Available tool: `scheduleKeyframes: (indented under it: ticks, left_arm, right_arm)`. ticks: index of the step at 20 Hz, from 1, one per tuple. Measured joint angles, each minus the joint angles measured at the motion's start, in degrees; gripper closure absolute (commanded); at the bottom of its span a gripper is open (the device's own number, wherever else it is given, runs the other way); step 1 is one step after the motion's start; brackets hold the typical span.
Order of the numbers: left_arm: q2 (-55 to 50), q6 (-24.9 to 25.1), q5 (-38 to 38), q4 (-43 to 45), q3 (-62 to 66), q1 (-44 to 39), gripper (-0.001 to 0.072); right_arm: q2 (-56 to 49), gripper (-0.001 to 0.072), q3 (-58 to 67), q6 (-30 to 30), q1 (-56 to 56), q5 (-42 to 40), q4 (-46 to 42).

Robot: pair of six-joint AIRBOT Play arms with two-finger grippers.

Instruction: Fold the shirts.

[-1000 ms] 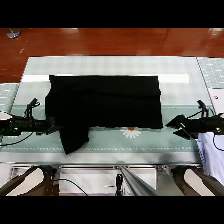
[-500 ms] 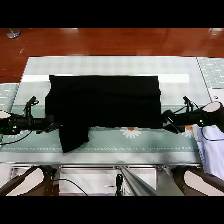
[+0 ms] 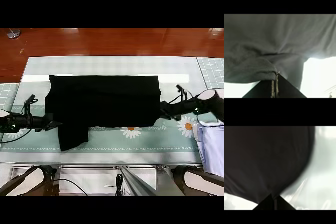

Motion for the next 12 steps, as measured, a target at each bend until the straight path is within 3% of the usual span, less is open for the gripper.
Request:
scheduleKeyframes:
  ticks: [5, 12]
  left_arm:
    - [-3.78, -2.05, 1.68, -2.49, 10.23, -0.57, 0.0680]
    - [-24.50, -8.48, 1.73, -4.61, 38.29, -6.32, 0.0679]
  right_arm:
    - [-2.05, 0.0691, 11.89, 0.55, -2.69, 1.44, -1.33]
    - [-13.51, 0.0691, 27.69, 1.90, -0.83, -0.11, 0.50]
